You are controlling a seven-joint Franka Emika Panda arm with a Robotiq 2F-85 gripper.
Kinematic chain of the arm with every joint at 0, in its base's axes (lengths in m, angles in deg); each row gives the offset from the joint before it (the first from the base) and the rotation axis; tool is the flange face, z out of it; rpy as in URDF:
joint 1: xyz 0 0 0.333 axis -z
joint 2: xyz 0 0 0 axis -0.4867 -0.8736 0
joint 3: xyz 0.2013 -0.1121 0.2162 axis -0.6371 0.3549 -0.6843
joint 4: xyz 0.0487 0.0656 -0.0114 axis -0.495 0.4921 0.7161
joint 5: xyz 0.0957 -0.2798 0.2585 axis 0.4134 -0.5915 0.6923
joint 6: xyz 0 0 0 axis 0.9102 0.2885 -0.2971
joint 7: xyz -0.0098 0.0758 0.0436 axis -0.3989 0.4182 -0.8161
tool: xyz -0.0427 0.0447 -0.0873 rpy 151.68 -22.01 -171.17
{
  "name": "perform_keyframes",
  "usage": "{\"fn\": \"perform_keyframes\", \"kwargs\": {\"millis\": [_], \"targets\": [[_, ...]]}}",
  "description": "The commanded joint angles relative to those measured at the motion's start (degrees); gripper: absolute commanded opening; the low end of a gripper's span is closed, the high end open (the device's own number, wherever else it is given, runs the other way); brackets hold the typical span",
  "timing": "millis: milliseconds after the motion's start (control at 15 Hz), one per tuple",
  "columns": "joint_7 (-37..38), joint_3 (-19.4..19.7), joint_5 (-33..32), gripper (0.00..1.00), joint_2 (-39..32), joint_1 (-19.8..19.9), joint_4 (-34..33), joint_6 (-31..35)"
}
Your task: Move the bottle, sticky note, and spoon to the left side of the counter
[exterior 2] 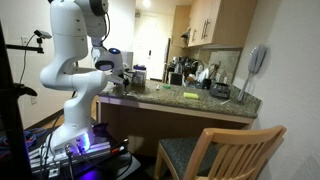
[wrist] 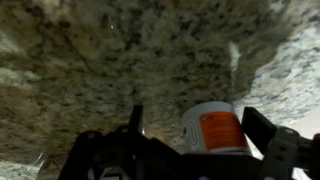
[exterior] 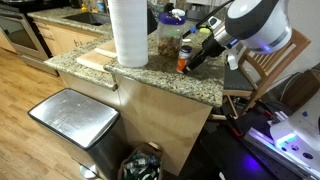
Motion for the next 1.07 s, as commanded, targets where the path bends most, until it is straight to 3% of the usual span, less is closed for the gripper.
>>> {"fn": "perform_keyframes", "kwargs": {"millis": [0, 67, 133, 533, 867, 1000], "targets": [[3.24, -5.76, 1.33, 1.00, -7.60, 5.65, 0.01, 4.15], [3.63, -6.91, 2.74, 1.00, -7.75, 6.41, -0.02, 3.54], [3.07, -4.94, 0.92, 1.00, -1.64, 2.75, -0.08, 3.46], [2.13, -6.11, 0.53, 1.00, -1.21, 3.18, -0.46, 6.31], [0.82, -5.25, -3.17, 1.00, -0.16, 3.46, -0.17, 2.61], [0.66, -5.45, -4.30, 1.00, -1.01, 3.32, -0.12, 5.96]]}}
